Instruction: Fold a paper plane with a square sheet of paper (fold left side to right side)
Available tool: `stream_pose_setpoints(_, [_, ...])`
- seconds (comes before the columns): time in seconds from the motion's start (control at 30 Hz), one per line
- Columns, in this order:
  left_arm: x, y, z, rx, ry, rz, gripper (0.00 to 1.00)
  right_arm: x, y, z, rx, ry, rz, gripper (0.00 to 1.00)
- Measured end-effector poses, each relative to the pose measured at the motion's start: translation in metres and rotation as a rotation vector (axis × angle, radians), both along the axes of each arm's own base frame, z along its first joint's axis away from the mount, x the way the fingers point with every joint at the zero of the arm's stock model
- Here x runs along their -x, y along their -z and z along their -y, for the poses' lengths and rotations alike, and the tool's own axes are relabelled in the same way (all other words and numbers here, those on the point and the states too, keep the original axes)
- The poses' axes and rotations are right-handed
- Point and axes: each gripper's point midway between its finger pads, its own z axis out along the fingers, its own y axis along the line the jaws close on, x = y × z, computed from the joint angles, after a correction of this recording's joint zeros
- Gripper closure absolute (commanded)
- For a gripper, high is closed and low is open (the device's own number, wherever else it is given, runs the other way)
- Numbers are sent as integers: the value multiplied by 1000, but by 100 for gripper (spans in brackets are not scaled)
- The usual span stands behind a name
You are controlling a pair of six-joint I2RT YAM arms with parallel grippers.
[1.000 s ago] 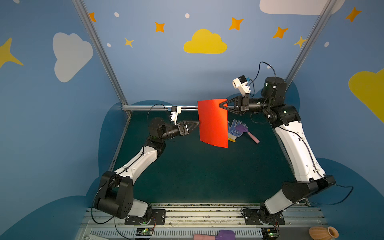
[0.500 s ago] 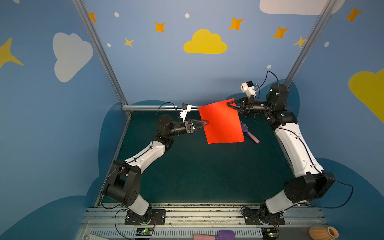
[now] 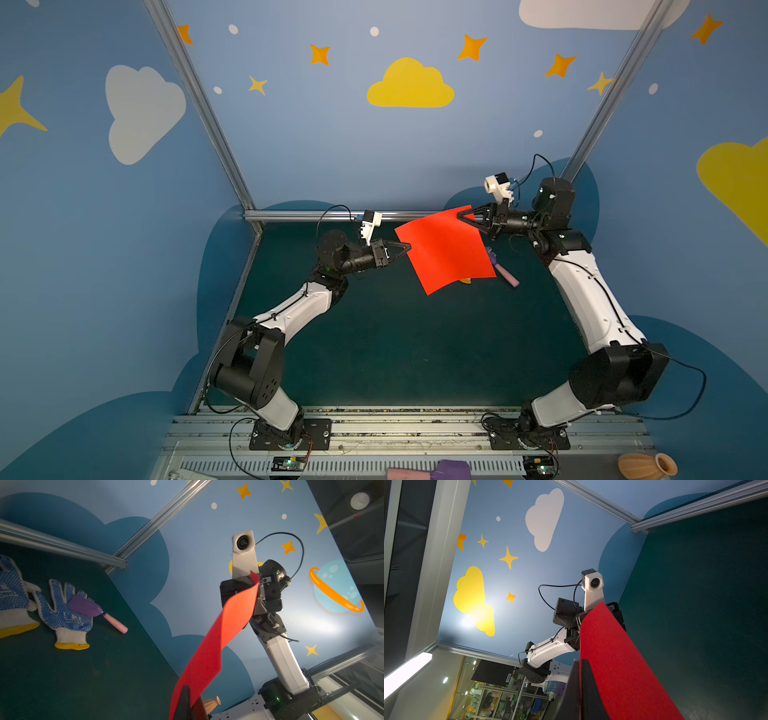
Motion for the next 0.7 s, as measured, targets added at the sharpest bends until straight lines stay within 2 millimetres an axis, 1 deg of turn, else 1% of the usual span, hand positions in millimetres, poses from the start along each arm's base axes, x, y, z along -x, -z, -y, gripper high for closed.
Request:
stream_pose_setpoints(0.03, [-2, 5, 0, -9, -9, -24, 97, -1, 5, 2, 8, 15, -7, 56])
stream_pose_setpoints(0.07, [-3, 10, 0, -18, -16, -47, 97, -1, 10, 5, 16, 26, -11, 50])
stream_pose_setpoints(0.1, [-4, 17, -1, -32, -22, -77, 97, -3, 19, 9, 29, 50, -20, 45])
stream_pose_setpoints(0.13, [-5, 25, -1, -49, -28, -107, 97, -5, 29, 14, 43, 75, -32, 42])
stream_pose_setpoints(0.17, [-5, 33, -1, -68, -31, -141, 97, -8, 40, 19, 61, 105, -50, 41])
stream_pose_setpoints(0.27, [-2, 66, -4, -155, -41, -251, 97, -16, 87, 37, 142, 211, -132, 40])
stream_pose_setpoints(0.3, [0, 79, -6, -192, -41, -290, 97, -17, 109, 44, 185, 252, -167, 40])
stream_pose_setpoints(0.37, [6, 105, -10, -269, -45, -365, 97, -13, 145, 54, 262, 304, -228, 40])
stream_pose_setpoints(0.43, [10, 133, -15, -364, -45, -439, 97, -3, 181, 60, 339, 331, -284, 41])
stream_pose_setpoints(0.53, [14, 166, -21, -495, -35, -514, 97, 18, 223, 64, 433, 335, -334, 40])
stream_pose_setpoints(0.63, [20, 194, -30, -618, -19, -560, 97, 39, 255, 58, 512, 305, -354, 42])
stream_pose_setpoints(0.7, [24, 210, -38, -709, -10, -582, 97, 52, 273, 47, 562, 260, -353, 43])
